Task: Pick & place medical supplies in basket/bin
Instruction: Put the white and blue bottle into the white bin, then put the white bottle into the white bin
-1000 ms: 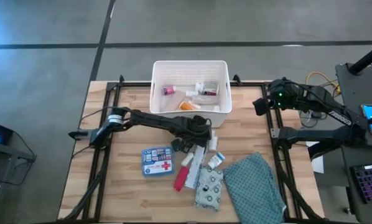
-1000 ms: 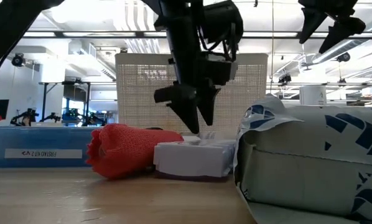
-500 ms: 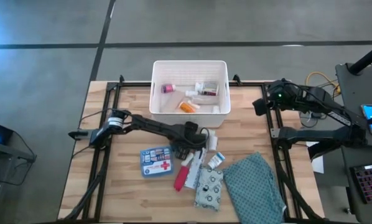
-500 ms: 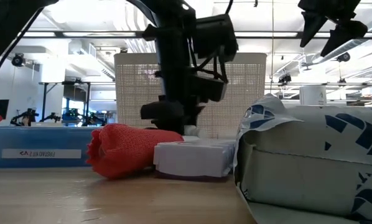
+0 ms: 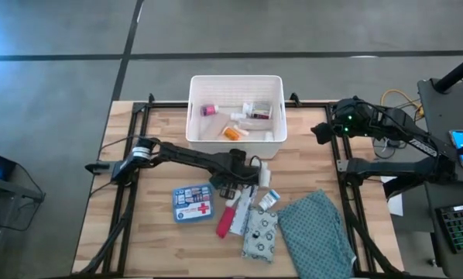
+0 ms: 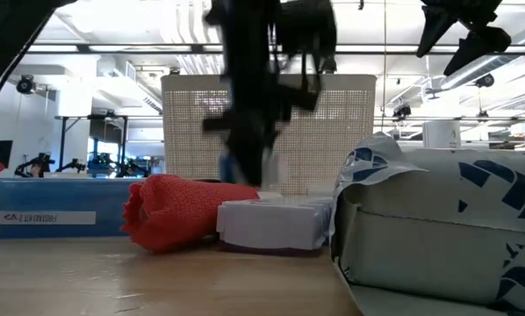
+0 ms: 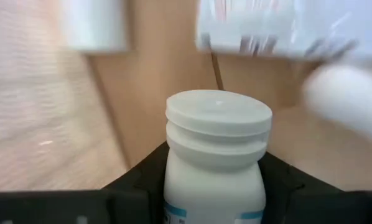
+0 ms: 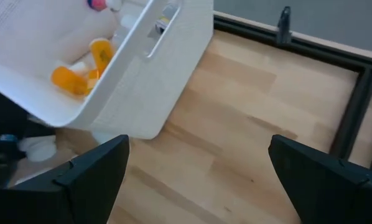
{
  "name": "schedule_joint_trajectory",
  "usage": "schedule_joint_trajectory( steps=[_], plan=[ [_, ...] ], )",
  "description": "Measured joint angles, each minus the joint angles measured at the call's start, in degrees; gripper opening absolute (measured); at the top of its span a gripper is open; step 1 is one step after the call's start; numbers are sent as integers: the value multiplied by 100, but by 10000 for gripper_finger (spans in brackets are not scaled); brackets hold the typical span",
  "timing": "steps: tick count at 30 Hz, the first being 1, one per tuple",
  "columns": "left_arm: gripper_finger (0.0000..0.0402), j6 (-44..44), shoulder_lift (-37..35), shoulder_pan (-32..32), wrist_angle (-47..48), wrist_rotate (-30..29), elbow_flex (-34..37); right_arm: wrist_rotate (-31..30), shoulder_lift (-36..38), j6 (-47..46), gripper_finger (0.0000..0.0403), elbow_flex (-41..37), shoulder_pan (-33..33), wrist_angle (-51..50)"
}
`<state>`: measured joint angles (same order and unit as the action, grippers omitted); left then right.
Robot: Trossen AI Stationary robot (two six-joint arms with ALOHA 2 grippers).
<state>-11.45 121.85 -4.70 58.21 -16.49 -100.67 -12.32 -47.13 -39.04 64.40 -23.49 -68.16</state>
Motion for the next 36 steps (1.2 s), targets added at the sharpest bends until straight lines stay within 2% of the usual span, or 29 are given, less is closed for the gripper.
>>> schedule_joint_trajectory(
  steps=[5, 10, 12, 14, 16, 17, 21, 24, 27, 30, 33, 36],
  plan=[
    [140, 309, -388, -67, 551, 436, -1330, 82, 80, 57, 373, -2, 65, 220],
    [142, 1371, -897, 56, 524, 517, -2776, 537, 170, 330, 373, -2, 155, 607],
    [146, 1697, -1033, 196, 454, 38, -3221, 676, 177, 405, 373, -2, 202, 775],
    [148, 1601, -1146, 363, 326, -973, -3451, 702, 168, 501, 373, -2, 257, 909],
    [149, 1158, -1365, 662, -49, -1742, -3250, 698, 159, 569, 373, -2, 302, 1014],
    [150, 956, -1420, 892, -176, -1843, -3098, 705, 158, 584, 373, -2, 317, 1031],
    [164, 1010, -1531, 1842, -318, -1543, -2334, 768, 108, 576, 373, -8, 402, 962],
    [199, 1505, -1516, 2239, -302, -1049, -1769, 916, 74, 447, 373, -60, 474, 848],
    [244, 1538, -1551, 2321, -288, -929, -1457, 938, 17, 198, 373, -179, 596, 587],
    [279, 1114, -1636, 2316, -183, -1027, -1385, 941, -2, -205, 373, -391, 796, 253],
    [293, 957, -1812, 2261, 233, -1109, -1407, 867, -32, -648, 373, -741, 1093, 288],
    [295, 954, -2039, 2266, 571, -1135, -1284, 224, -206, -1379, 373, -1116, 1212, 549]
  ],
)
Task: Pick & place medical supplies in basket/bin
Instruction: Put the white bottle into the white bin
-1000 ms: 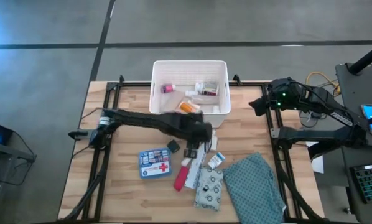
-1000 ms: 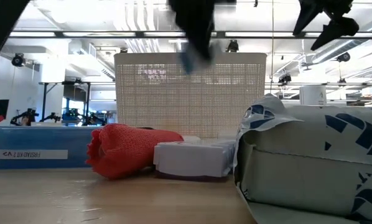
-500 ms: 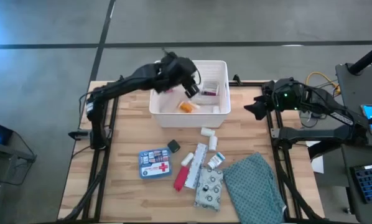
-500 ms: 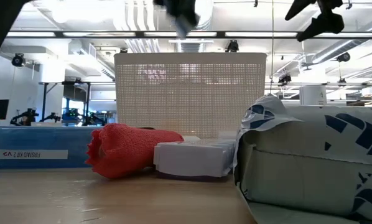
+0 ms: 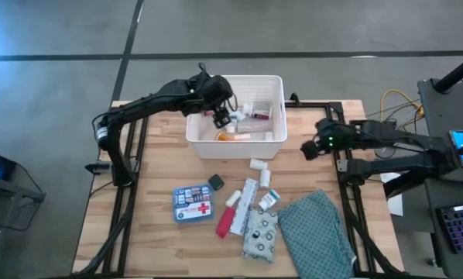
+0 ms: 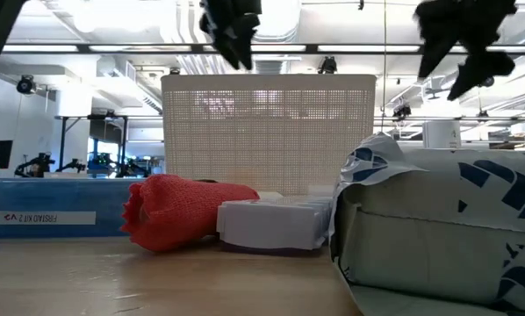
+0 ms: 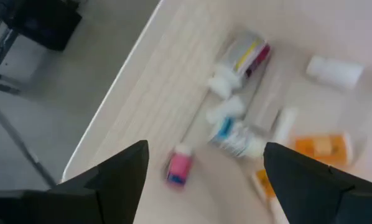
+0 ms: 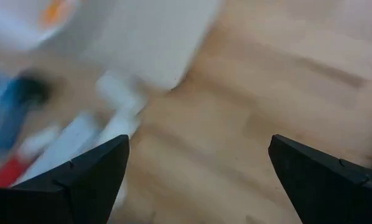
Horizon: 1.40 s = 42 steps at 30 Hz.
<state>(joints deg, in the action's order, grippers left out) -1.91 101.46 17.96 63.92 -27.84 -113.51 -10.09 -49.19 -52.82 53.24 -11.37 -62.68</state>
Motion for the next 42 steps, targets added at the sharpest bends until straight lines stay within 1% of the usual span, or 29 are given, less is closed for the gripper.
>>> schedule_joint_trajectory(
  steps=[2, 4, 7, 9, 10, 12, 14, 16, 18, 21, 25, 28, 29, 31, 32, 34, 36, 39, 42],
  plan=[
    [296, 35, -163, 9, 140, -54, 173, -604, -157, -463, 373, -204, -39, 321],
    [296, 128, -404, 5, 181, -124, 449, -949, -359, -557, 373, -364, -134, 1074],
    [296, 457, -983, -96, 141, -130, 958, -959, -751, -526, 373, -473, -329, 2407],
    [296, 706, -1406, -137, 114, -164, 1389, -719, -1132, -387, 373, -462, -477, 3111],
    [296, 872, -1618, -151, 75, -214, 1629, -540, -1361, -274, 373, -409, -539, 3273],
    [296, 1224, -2035, -156, -65, -346, 2157, -75, -1866, 29, 373, -224, -601, 3258],
    [296, 1570, -2496, -154, -265, -425, 2672, 119, -2215, 299, 373, 37, -584, 2969],
    [296, 1857, -2987, -156, -514, -429, 3107, 104, -2430, 470, 373, 332, -488, 2507],
    [296, 2099, -3425, -158, -687, -427, 3468, -37, -2559, 694, 373, 557, -333, 2080],
    [296, 2300, -3984, -201, -986, -424, 3841, -280, -2522, 1228, 373, 883, -21, 1661],
    [296, 2181, -4656, -290, -1413, -423, 4005, -315, -2403, 2483, 373, 1066, 485, 1542],
    [297, 2064, -5001, -340, -1564, -385, 3969, -307, -2497, 3583, 373, 868, 792, 1630],
    [297, 2060, -5085, -347, -1592, -378, 3941, -289, -2573, 3797, 373, 768, 860, 1658],
    [297, 2050, -5263, -355, -1585, -268, 3929, -285, -2797, 3912, 373, 573, 951, 1789],
    [297, 2048, -5354, -355, -1585, -185, 3929, -237, -2928, 3824, 373, 482, 980, 1856],
    [297, 2047, -5482, -355, -1580, -9, 3936, 40, -3210, 3412, 373, 359, 999, 2140],
    [297, 2046, -5576, -355, -1580, 78, 3936, 280, -3548, 3214, 373, 289, 1003, 2525],
    [297, 2045, -5595, -355, -1575, 104, 3936, 276, -4008, 3269, 373, 274, 1001, 3138],
    [297, 1849, -5614, -355, -1569, 119, 3937, 178, -4402, 3362, 372, 341, 964, 3350]
  ],
)
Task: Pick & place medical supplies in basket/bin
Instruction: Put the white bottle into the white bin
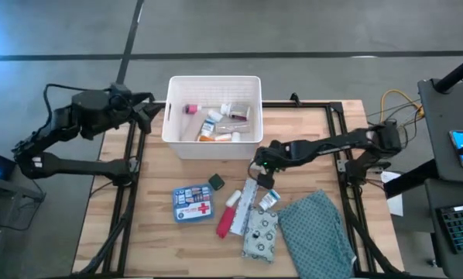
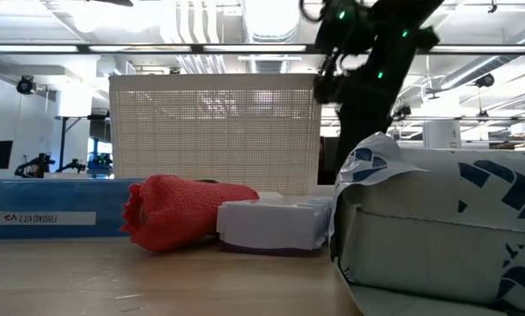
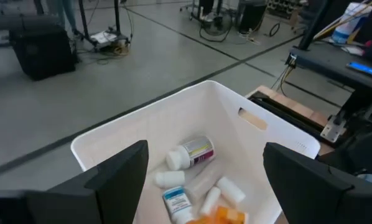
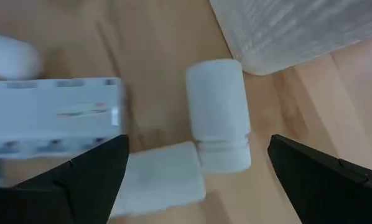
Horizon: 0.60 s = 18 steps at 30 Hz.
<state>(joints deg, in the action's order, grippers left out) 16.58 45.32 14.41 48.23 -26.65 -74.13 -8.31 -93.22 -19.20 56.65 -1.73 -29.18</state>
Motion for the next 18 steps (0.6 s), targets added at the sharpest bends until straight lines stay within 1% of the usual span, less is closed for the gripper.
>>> schedule_joint_trajectory(
  steps=[4, 11, 16, 18],
  plan=[
    [297, -290, 4, 0, 28, 4, 1, -218, -263, -1, 362, 9, -17, 211],
    [297, -562, 1, 0, 51, 2, 3, -259, -542, 95, 322, -180, -82, 1199],
    [297, -681, 20, 0, 50, 0, 3, -297, -838, -15, 304, -324, -206, 1294],
    [297, -706, 43, 0, 44, -9, 3, -218, -924, -12, 298, -324, -228, 1341]
  ],
)
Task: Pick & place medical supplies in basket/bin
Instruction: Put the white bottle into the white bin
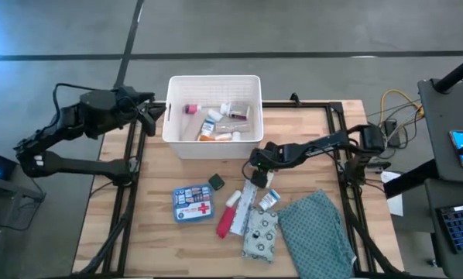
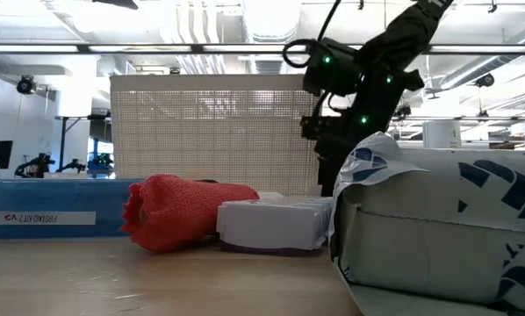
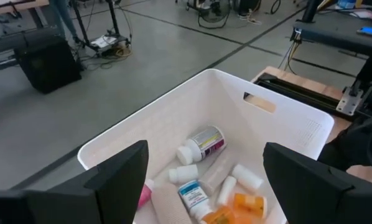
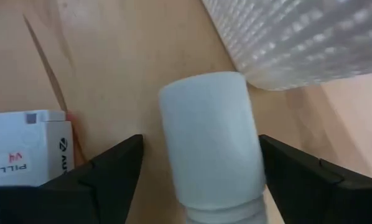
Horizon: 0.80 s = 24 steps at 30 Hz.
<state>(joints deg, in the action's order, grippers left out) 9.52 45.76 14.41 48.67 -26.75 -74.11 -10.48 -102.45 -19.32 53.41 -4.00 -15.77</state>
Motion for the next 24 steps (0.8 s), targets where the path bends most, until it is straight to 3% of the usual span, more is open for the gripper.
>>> schedule_joint_trajectory(
  steps=[5, 12, 19, 24],
  plan=[
    [297, 0, 65, 0, -2, -42, 0, 148, -31, -34, 263, 22, -1, 15],
    [297, 0, 291, 2, -8, -69, 0, 153, 532, -21, 163, 37, 21, -426],
    [297, 2, 497, 2, -162, -63, 0, 106, 2112, 15, 160, 405, 218, -1261],
    [297, 63, 511, 2, -209, -59, 0, -1255, 3186, -211, 190, 952, 174, -1268]
  ],
)
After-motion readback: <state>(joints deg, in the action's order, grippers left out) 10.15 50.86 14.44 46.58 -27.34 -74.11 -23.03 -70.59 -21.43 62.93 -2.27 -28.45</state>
